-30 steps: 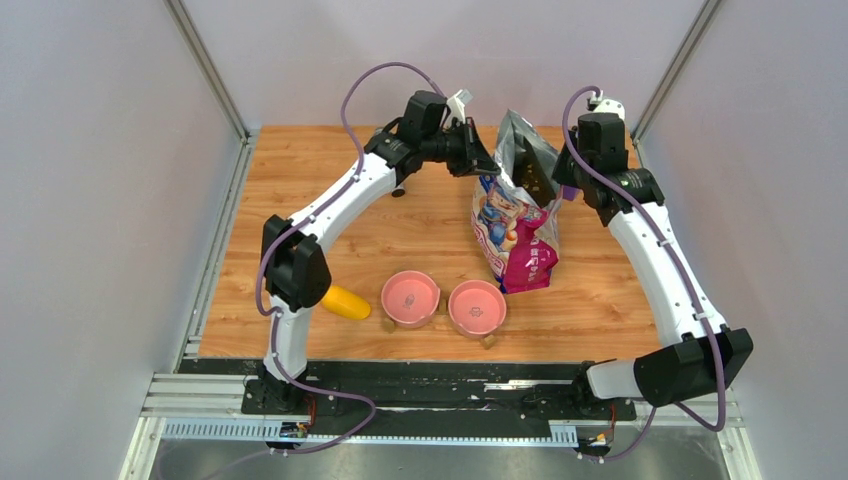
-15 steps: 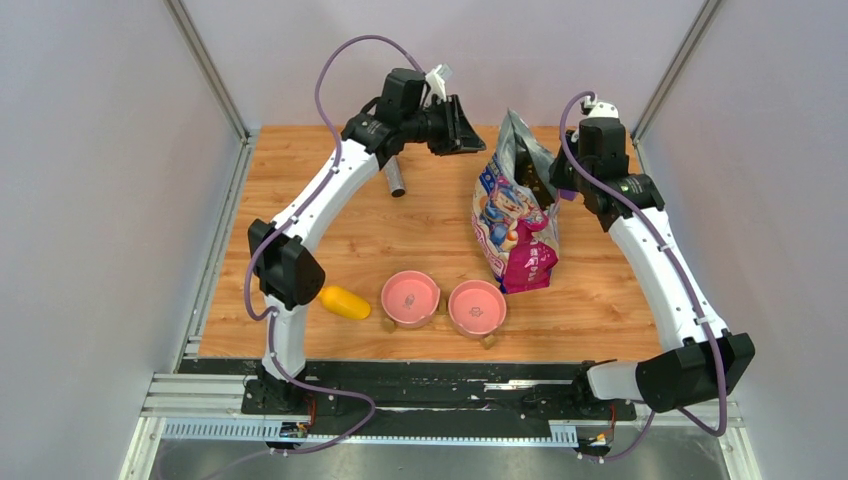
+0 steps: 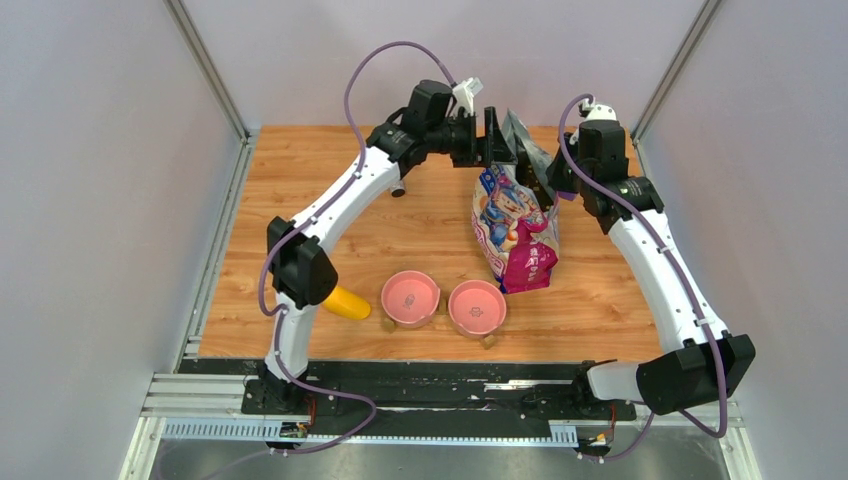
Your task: Serve the pet food
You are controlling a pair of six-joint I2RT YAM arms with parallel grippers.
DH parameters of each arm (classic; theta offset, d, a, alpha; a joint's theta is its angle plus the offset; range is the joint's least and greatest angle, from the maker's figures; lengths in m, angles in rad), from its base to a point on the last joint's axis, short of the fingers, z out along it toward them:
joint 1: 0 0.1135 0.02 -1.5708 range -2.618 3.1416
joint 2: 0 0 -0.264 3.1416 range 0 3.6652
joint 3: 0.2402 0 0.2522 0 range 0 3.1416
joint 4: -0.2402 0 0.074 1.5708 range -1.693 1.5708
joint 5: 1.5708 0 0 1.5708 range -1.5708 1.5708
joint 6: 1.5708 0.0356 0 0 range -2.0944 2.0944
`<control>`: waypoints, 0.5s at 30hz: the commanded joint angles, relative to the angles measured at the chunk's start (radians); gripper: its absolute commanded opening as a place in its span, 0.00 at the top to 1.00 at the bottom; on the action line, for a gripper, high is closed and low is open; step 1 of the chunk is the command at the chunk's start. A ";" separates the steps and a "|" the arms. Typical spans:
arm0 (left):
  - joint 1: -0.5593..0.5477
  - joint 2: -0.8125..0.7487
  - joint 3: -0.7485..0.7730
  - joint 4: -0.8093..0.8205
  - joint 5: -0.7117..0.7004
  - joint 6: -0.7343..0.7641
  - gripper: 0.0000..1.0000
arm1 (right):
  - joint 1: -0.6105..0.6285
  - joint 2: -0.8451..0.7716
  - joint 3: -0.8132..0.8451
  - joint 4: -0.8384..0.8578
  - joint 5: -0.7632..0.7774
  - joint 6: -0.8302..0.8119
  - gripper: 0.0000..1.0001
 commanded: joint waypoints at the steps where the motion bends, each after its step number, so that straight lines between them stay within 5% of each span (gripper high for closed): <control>1: -0.018 0.077 0.063 0.017 -0.017 -0.062 0.16 | -0.004 -0.014 -0.019 -0.018 -0.008 -0.010 1.00; 6: -0.019 0.127 0.107 0.022 -0.016 -0.111 0.24 | -0.003 -0.019 -0.039 0.006 -0.055 -0.078 1.00; 9: -0.019 0.132 0.123 0.014 -0.023 -0.117 0.38 | -0.003 -0.026 -0.055 0.017 -0.031 -0.112 1.00; 11: -0.018 0.134 0.137 0.004 -0.030 -0.114 0.55 | -0.004 -0.025 -0.057 0.021 0.019 -0.114 1.00; 14: -0.011 0.128 0.149 -0.014 -0.030 -0.114 0.96 | -0.012 -0.020 -0.045 0.021 0.068 -0.089 1.00; 15: -0.010 0.124 0.154 -0.024 -0.031 -0.114 0.99 | -0.015 -0.018 -0.040 0.020 0.075 -0.080 1.00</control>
